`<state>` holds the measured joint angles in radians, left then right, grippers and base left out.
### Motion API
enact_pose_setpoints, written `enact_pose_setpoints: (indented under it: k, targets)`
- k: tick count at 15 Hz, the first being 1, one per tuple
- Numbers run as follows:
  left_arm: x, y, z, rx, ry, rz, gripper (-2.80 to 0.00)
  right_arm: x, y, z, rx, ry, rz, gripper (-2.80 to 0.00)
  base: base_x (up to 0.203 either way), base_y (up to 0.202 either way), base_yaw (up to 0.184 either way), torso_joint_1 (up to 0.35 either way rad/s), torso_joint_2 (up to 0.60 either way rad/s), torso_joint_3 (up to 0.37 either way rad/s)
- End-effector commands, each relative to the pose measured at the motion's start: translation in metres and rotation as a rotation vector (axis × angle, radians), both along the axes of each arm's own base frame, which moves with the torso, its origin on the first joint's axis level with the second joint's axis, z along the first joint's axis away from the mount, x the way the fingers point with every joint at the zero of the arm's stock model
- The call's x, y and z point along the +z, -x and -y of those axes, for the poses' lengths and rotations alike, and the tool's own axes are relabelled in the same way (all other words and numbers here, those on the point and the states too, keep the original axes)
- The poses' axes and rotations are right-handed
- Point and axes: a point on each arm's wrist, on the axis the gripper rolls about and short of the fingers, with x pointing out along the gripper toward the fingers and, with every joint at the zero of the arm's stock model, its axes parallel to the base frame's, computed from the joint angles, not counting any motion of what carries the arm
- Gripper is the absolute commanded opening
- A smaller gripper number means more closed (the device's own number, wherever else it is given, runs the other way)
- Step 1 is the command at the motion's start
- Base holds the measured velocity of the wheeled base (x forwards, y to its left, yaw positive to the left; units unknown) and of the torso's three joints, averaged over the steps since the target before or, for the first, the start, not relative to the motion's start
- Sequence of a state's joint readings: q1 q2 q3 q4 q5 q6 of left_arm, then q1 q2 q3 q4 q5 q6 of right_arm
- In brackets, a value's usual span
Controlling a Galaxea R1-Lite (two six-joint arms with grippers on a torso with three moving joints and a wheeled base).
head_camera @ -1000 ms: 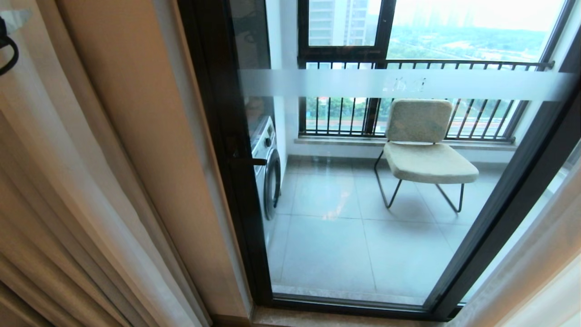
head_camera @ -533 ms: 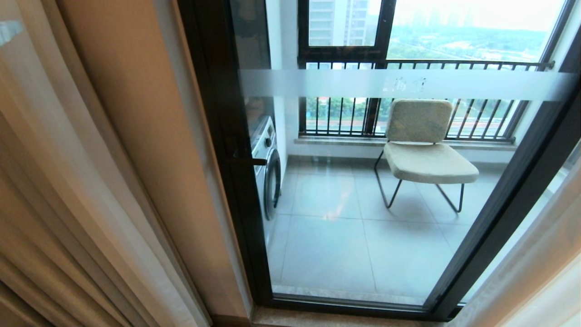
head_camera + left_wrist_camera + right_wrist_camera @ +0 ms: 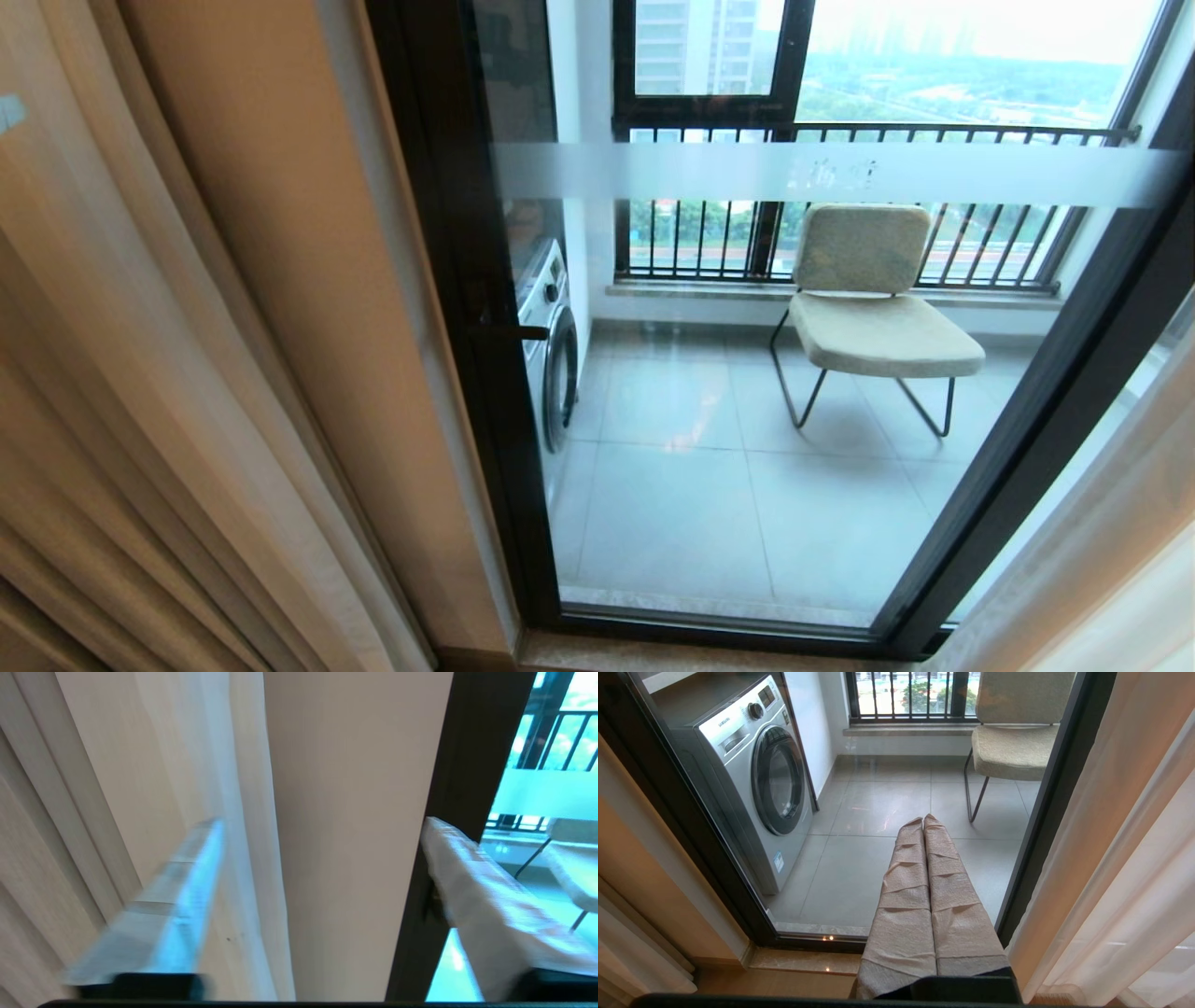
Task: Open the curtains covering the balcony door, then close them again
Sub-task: Pull the inner curtains open on both sides
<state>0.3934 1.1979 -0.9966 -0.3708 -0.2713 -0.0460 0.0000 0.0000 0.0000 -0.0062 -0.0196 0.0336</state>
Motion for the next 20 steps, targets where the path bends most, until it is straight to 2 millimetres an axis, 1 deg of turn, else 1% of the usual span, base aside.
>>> enact_pose_setpoints:
  k: [1,6,13,14,16,17,18,20]
  targets:
    - [0.000,0.005,0.005,-0.013,-0.004,0.009,-2.80,0.000,0.000,0.000,0.000,0.000,0.002,-2.80,0.000,0.000,0.000,0.000,0.00,0.000]
    - [0.001,0.015,0.011,-0.029,-0.009,0.024,-2.80,0.000,0.000,0.000,0.000,0.000,0.001,-2.80,0.000,0.000,0.000,0.000,0.00,0.000]
    - [-0.029,0.027,0.020,-0.065,0.016,-0.046,-2.80,0.000,0.000,0.000,0.000,0.000,0.000,-2.80,0.000,0.000,0.000,0.000,0.00,0.000]
    - [-0.033,0.027,0.026,-0.097,0.020,-0.056,-2.80,0.000,0.000,0.000,0.000,0.000,0.000,-2.80,0.000,0.000,0.000,0.000,0.00,0.000]
    - [-0.046,0.034,0.045,-0.193,0.035,-0.106,-2.80,0.000,0.000,0.000,0.000,-0.001,0.000,-2.80,0.000,0.000,0.000,0.000,0.00,0.000]
    - [-0.056,0.043,0.055,-0.237,0.043,-0.147,-2.80,0.000,0.000,0.000,0.000,0.000,0.000,-2.80,0.000,0.000,0.000,0.000,0.00,0.000]
    - [-0.068,0.057,0.064,-0.270,0.047,-0.183,-2.80,0.000,0.000,0.000,0.000,0.000,0.001,-2.80,0.000,0.000,0.000,0.000,0.00,0.000]
    - [-0.101,0.086,0.069,-0.282,0.050,-0.251,-2.80,0.000,0.000,0.000,0.000,0.000,0.000,-2.80,0.000,0.000,0.000,0.000,0.00,0.000]
